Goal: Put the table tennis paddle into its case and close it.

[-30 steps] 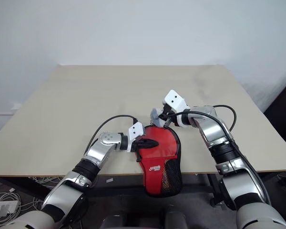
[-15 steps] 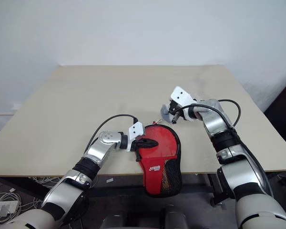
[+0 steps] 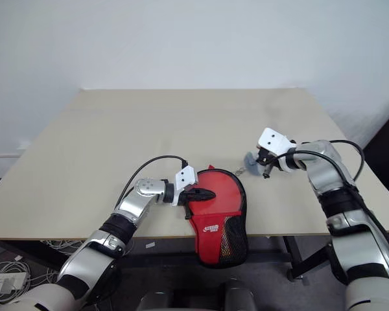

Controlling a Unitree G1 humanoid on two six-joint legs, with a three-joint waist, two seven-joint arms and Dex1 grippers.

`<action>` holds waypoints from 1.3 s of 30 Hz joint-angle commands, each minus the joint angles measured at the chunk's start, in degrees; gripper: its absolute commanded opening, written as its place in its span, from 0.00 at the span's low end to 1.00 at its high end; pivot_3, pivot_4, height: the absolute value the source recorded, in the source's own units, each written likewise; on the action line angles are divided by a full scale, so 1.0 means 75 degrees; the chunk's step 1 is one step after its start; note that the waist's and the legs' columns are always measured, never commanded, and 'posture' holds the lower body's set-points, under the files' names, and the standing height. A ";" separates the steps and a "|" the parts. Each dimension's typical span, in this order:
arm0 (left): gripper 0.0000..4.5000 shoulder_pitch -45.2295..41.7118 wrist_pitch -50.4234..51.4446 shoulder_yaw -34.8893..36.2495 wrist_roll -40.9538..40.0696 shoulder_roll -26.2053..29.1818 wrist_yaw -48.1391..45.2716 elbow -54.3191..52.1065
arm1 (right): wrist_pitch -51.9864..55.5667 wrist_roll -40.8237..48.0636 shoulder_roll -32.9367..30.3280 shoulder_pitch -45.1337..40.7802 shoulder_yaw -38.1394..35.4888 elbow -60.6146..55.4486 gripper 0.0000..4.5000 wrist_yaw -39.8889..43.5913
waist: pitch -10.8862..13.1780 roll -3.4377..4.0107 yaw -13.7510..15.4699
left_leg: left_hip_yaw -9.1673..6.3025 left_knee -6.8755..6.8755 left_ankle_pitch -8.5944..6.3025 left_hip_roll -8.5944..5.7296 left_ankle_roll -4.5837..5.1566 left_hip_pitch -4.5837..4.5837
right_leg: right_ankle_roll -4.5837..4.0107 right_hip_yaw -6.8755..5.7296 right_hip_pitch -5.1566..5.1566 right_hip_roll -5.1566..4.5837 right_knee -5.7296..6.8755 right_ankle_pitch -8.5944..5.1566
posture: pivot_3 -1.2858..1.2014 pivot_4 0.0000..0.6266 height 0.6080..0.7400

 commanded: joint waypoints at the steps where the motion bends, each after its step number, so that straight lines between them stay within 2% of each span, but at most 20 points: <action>1: 0.00 0.0040 0.0086 -0.0089 0.0100 0.0037 -0.0107 0.0116 | 0.0279 0.0290 -0.0748 0.0545 -0.0757 -0.0946 0.00 0.0254 | 0.0000 0.0001 0.0015 | -0.0006 0.0000 0.0000 -0.0002 0.0000 0.0000 | 0.0000 -0.0001 0.0002 -0.0001 -0.0001 0.0000 | 0.52 0.00 1.00; 7: 0.00 0.0013 0.0086 -0.0075 0.0105 0.0000 -0.0172 0.0151 | 0.1083 0.1067 -0.1806 0.2410 -0.1870 -0.2987 0.00 0.0734 | -0.0001 0.0002 0.0066 | -0.0024 0.0001 -0.0016 -0.0004 0.0027 -0.0003 | 0.0000 -0.0010 0.0006 -0.0005 -0.0009 -0.0002 | 0.52 0.00 1.00; 14: 0.00 -0.0078 0.0028 -0.0018 0.0109 -0.0033 -0.0217 0.0283 | 0.1715 0.1787 -0.2480 0.4372 -0.2735 -0.5099 0.00 0.1052 | 0.0004 -0.0008 0.0107 | -0.0042 0.0006 -0.0035 -0.0004 0.0059 0.0002 | -0.0001 -0.0018 0.0016 -0.0006 -0.0011 -0.0004 | 0.52 0.00 1.00; 26: 0.00 -0.0129 -0.0111 -0.0168 0.0200 -0.0175 -0.0476 0.0426 | 0.2128 0.1903 -0.2406 0.4399 -0.2682 -0.5483 0.00 0.0748 | 0.0007 -0.0014 0.0184 | -0.0052 0.0007 -0.0039 -0.0006 0.0067 -0.0001 | -0.0002 -0.0022 0.0016 -0.0003 -0.0018 -0.0005 | 0.52 0.00 1.00; 39: 0.00 -0.0189 -0.0573 -0.0421 0.0435 -0.0086 -0.0673 0.0874 | 0.2237 0.2636 -0.2846 0.5936 -0.3036 -0.6827 0.00 0.1532 | 0.0005 -0.0026 0.0188 | -0.0072 0.0010 -0.0042 -0.0008 0.0073 -0.0002 | -0.0002 -0.0032 0.0026 -0.0004 -0.0023 -0.0005 | 0.52 0.00 1.00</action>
